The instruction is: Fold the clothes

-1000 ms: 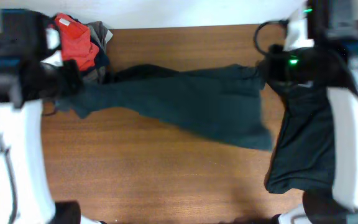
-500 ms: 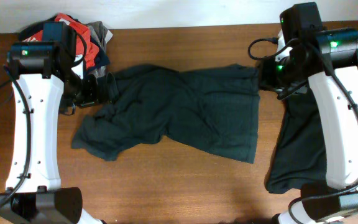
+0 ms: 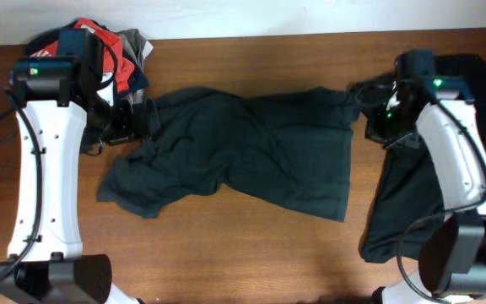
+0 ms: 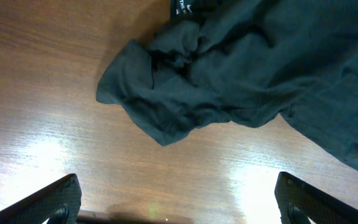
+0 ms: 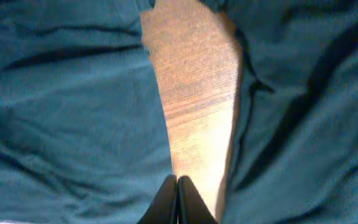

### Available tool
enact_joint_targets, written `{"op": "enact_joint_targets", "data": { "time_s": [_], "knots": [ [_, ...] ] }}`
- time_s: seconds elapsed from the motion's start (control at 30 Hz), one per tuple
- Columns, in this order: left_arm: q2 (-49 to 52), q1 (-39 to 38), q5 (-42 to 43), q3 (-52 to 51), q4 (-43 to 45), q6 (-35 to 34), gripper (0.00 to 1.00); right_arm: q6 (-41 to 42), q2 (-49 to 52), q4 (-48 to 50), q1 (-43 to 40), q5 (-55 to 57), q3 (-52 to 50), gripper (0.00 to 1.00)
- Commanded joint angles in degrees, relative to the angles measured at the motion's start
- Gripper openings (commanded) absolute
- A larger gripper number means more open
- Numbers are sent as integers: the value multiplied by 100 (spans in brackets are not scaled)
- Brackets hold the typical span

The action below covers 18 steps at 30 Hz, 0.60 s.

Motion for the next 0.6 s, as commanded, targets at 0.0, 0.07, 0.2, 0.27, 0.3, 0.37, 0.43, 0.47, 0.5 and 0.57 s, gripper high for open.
{"op": "enact_joint_targets", "data": {
  "time_s": [0.0, 0.07, 0.2, 0.27, 0.3, 0.37, 0.43, 0.47, 0.5, 0.57],
  "knots": [
    [44, -7, 31, -13, 9, 52, 99, -160, -52, 533, -153, -7, -632, 4],
    [44, -7, 31, -13, 11, 52, 99, -162, 26, 726, -267, -76, -807, 4],
    [44, -7, 31, -13, 44, 52, 99, -232, 326, 870, -466, -407, -846, 4],
    [46, -7, 31, -13, 59, 52, 99, -332, 525, 935, -514, -516, -846, 4],
    [46, -7, 31, -13, 57, 52, 99, -330, 610, 968, -514, -522, -846, 4],
    [46, -9, 31, -15, 55, 52, 99, -330, 754, 1023, -514, -522, -846, 4],
    [46, -7, 31, -15, 55, 52, 99, -330, 909, 1093, -516, -520, -846, 4],
    [46, -7, 31, -15, 55, 52, 99, -330, 968, 1115, -518, -518, -846, 4],
    [46, -7, 31, -15, 55, 52, 99, -330, 1023, 1134, -525, -518, -846, 4],
    [46, -7, 31, -15, 52, 52, 99, -337, 1102, 1187, -525, -514, -846, 4]
  ]
}}
